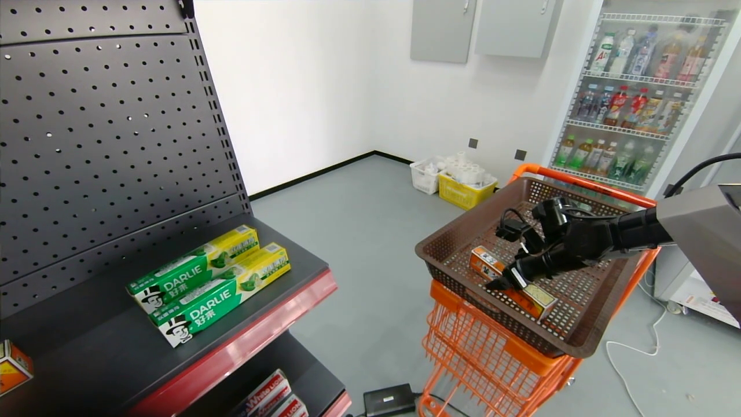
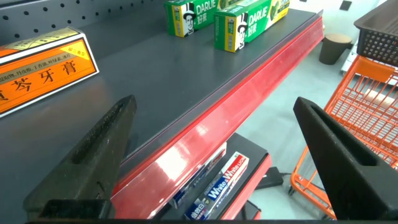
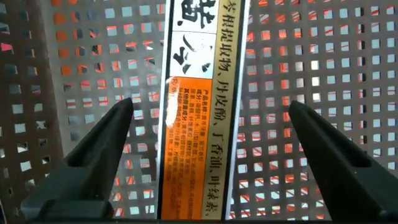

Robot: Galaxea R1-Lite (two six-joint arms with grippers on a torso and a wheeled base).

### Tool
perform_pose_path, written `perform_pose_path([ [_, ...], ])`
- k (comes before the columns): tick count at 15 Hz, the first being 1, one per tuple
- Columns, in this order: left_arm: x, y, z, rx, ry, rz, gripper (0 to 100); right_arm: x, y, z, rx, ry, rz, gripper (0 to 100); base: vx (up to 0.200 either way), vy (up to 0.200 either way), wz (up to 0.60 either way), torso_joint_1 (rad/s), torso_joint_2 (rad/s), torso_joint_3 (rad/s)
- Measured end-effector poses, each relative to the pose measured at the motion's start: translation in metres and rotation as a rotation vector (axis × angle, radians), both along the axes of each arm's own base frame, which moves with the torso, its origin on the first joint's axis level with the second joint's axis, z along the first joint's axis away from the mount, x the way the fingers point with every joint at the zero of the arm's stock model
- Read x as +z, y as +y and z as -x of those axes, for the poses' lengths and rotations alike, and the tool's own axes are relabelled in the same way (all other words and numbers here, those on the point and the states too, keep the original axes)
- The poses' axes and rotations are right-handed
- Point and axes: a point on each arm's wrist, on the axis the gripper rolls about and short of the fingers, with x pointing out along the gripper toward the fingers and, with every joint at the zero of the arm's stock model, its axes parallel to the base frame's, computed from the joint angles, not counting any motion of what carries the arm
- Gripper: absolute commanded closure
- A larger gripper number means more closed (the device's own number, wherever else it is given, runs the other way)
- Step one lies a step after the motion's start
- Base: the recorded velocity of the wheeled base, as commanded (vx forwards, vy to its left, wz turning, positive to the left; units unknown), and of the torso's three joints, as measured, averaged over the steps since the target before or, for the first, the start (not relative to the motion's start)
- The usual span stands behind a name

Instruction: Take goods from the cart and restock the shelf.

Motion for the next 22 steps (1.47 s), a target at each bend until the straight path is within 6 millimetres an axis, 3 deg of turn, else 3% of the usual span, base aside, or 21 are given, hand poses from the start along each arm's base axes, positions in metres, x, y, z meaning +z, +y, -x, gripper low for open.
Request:
perform_pose_path([
  [1, 0.000, 0.000, 0.000, 0.000, 0.000, 0.000, 0, 0.000, 0.001, 0.000, 0.003, 0.000, -0.001, 100, 0.000, 0.000, 0.00, 0.000, 0.00, 0.000],
  [8, 0.000, 0.000, 0.000, 0.000, 0.000, 0.000, 0, -0.002, 0.001, 0.002, -0.003, 0.009, 0.011, 100, 0.000, 0.000, 0.00, 0.000, 0.00, 0.000],
  [11, 0.000, 0.000, 0.000, 0.000, 0.000, 0.000, 0, 0.009, -0.002, 0.007, -0.016, -0.006, 0.019, 100, 0.000, 0.000, 0.00, 0.000, 0.00, 0.000],
  [18, 0.000, 0.000, 0.000, 0.000, 0.000, 0.000, 0, 0.087, -0.028, 0.040, -0.074, -0.165, -0.010, 100, 0.000, 0.000, 0.00, 0.000, 0.00, 0.000],
  [22, 0.000, 0.000, 0.000, 0.000, 0.000, 0.000, 0, 0.137, -0.032, 0.092, -0.129, -0.248, -0.083, 100, 0.000, 0.000, 0.00, 0.000, 0.00, 0.000],
])
